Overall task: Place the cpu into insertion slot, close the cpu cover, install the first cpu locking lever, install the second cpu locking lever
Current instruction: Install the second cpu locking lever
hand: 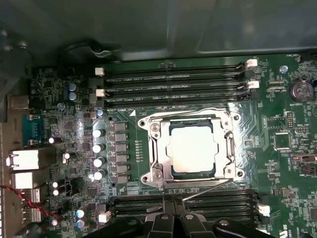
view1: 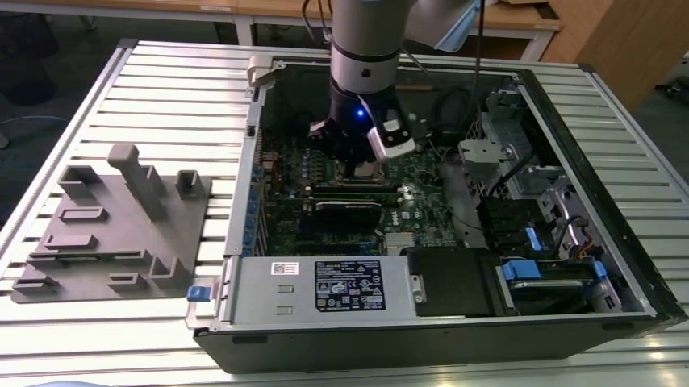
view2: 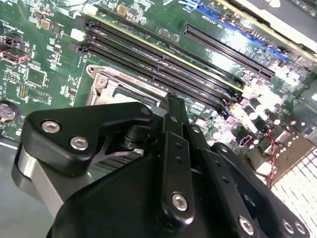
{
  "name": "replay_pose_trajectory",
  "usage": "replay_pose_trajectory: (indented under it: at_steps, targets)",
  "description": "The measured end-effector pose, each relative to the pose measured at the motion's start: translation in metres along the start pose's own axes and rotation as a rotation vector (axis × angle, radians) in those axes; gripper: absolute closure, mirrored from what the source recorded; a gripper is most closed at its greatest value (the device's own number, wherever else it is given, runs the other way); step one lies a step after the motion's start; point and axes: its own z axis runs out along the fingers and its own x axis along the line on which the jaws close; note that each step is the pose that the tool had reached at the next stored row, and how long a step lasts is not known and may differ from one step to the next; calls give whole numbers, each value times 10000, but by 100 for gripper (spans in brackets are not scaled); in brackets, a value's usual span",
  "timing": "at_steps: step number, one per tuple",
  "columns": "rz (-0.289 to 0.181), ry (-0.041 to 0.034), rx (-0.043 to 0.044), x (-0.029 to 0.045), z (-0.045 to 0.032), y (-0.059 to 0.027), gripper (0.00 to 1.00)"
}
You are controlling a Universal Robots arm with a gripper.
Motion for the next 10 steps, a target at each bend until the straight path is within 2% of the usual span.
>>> replay_pose_trajectory:
  at_steps: [4,5,10]
  targets:
    - [-30,1,-1,5,59,-6,89]
    - [-48,1,-1,22,111,-33,89]
    - [-50,2,0,24,117,-35,89]
